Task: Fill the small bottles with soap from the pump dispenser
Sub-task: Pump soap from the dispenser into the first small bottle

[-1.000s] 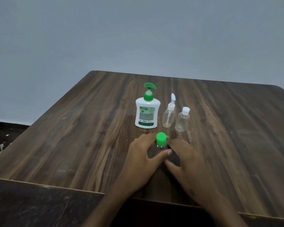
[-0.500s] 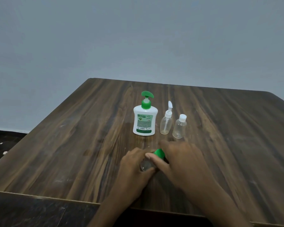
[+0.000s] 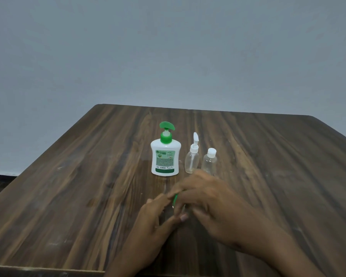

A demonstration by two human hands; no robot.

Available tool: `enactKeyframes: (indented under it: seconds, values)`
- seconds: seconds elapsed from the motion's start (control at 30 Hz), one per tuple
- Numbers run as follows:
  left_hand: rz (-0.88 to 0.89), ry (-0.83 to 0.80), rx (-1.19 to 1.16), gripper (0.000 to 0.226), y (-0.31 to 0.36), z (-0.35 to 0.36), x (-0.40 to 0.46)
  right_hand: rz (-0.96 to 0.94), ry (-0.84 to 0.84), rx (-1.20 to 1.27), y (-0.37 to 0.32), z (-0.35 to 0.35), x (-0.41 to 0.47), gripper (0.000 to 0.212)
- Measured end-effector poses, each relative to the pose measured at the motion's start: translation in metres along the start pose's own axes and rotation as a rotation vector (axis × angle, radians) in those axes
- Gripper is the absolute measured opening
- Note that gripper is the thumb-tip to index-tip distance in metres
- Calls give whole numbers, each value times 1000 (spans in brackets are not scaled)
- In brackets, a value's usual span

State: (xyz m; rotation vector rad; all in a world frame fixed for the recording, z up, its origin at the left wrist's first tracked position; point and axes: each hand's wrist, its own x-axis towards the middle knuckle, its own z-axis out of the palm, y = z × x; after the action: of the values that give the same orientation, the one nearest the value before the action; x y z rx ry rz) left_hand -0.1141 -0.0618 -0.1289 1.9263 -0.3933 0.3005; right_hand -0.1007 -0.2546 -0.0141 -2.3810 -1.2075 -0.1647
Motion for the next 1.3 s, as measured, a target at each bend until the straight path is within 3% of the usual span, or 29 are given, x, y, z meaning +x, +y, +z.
enactKeyframes:
  seconds: [0.07,0.13,0.2,0.3,0.47,0.53,0.7,0.83,0.93,1.1,1.3]
  values:
    - [33,7,31,40,-2,1,-1,42,3,62,-1,-1,-2,13]
    - [78,45,48,42,0,3,-1,81,12,77,0,1,-1,24]
    - [108,82,80,54,1,4,-1,140,-5,-79,-1,6,3,33]
    - [104,15,66,36,3,2,1,129,4,-368,-2,11,4,39]
    - [67,-49,84,34,4,0,2,8,17,-190,-8,-15,-4,3]
    - [55,-71,49,36,5,-1,2,-30,173,-105,-4,-31,-12,22]
    - [24,20,-113,33,19,-7,4,286,403,-3,54,-37,-43,47]
    - [1,157,-126,24,20,-26,14,569,522,63,98,-2,-60,30]
    - [13,264,-54,30,15,-53,28,734,584,55,110,16,-62,24]
    - [40,403,104,30,-2,-83,65,813,570,61,116,30,-63,25]
    - [104,390,138,28,-13,-81,97,796,560,-46,95,16,-60,20]
